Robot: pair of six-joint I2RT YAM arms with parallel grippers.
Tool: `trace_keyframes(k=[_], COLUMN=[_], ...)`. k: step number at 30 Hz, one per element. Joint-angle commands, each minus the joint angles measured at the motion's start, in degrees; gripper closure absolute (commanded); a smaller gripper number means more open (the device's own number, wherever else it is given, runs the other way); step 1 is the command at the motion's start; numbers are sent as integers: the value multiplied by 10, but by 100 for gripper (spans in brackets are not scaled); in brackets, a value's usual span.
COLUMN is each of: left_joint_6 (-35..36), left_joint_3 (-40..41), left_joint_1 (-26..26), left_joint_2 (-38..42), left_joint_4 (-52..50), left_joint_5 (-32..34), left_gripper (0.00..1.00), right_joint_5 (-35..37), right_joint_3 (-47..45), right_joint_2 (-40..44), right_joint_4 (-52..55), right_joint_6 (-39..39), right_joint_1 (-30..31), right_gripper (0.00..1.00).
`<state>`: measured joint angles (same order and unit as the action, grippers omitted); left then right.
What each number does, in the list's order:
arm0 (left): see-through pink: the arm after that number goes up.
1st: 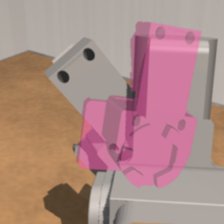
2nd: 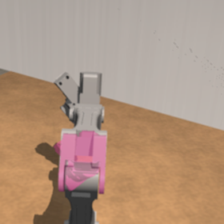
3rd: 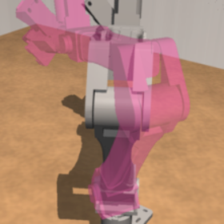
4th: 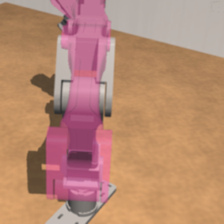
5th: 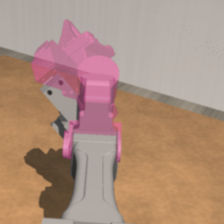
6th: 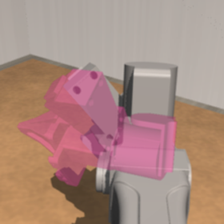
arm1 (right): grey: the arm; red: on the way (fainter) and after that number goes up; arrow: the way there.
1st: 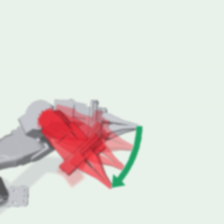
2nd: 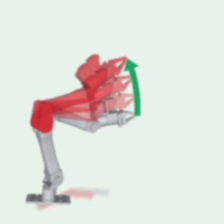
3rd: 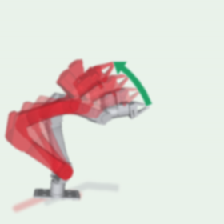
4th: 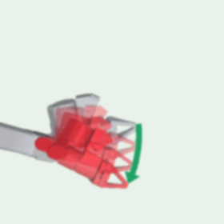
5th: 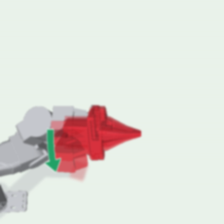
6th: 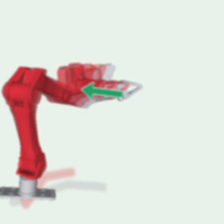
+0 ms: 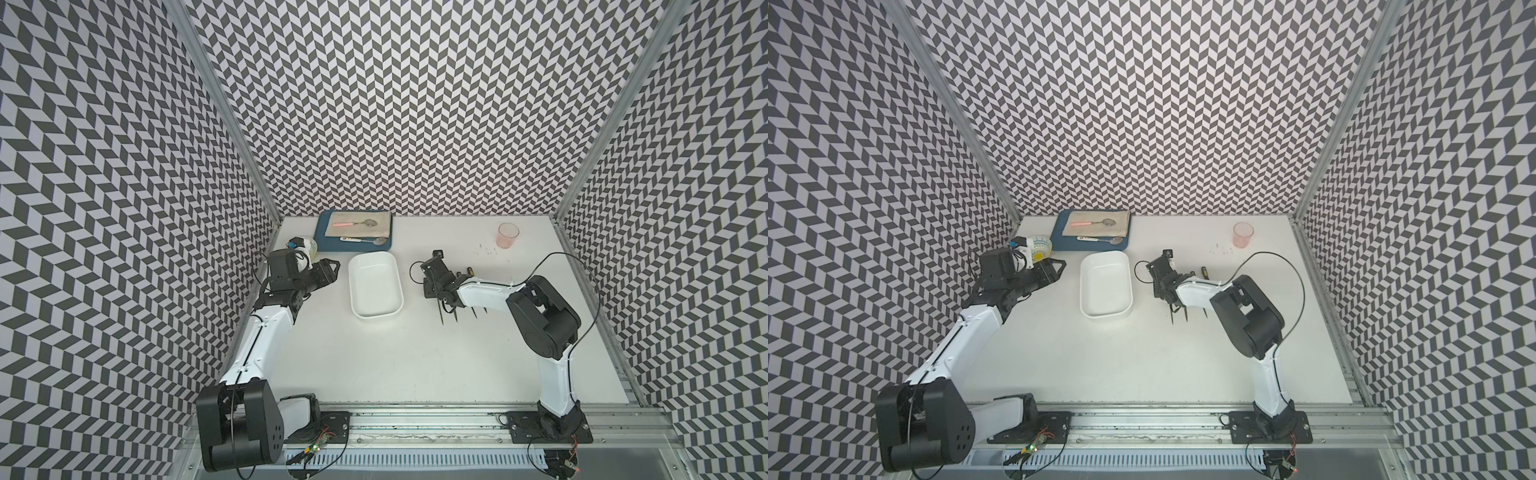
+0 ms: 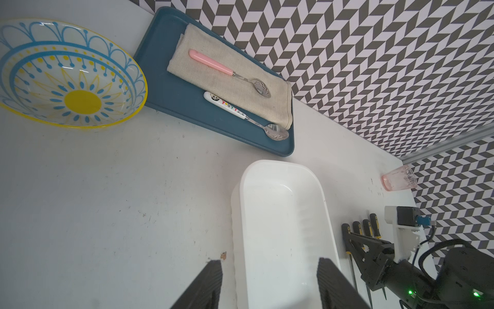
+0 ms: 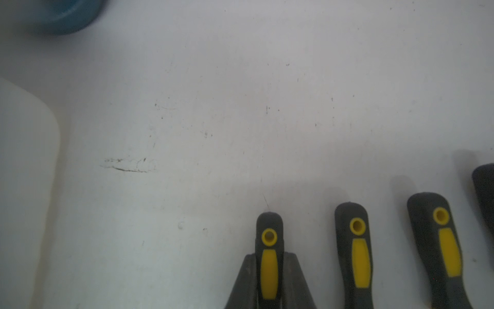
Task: Take the file tool out of the storage box
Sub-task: Place the file tool at the center of the board, then reset both arms
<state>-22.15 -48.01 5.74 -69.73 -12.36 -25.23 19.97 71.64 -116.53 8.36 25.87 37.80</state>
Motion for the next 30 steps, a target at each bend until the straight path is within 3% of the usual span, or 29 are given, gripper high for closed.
trace_keyframes(k=[1,10,19,30], left_joint_6=[6,6,6,8], left_joint_3=[1,1,1,0], left_joint_1=[-2,-3,-6,-9], left_joint_2=[11,11,9,11], left_joint_4=[5,5,4,2], left_joint_5=[-4,-4,-3,11], left_gripper=[38,38,38,38], right_joint_5=[4,2,0,7], right_joint_3=[-3,-3,8,34], right_joint_2=[-2,5,5,65], right_joint_4=[-19,-21,-17,-4], right_joint_6=[-6,-13,-18,-50], right_joint_1=[-3,-3,-3,-3], right_gripper=[85,71,66,52])
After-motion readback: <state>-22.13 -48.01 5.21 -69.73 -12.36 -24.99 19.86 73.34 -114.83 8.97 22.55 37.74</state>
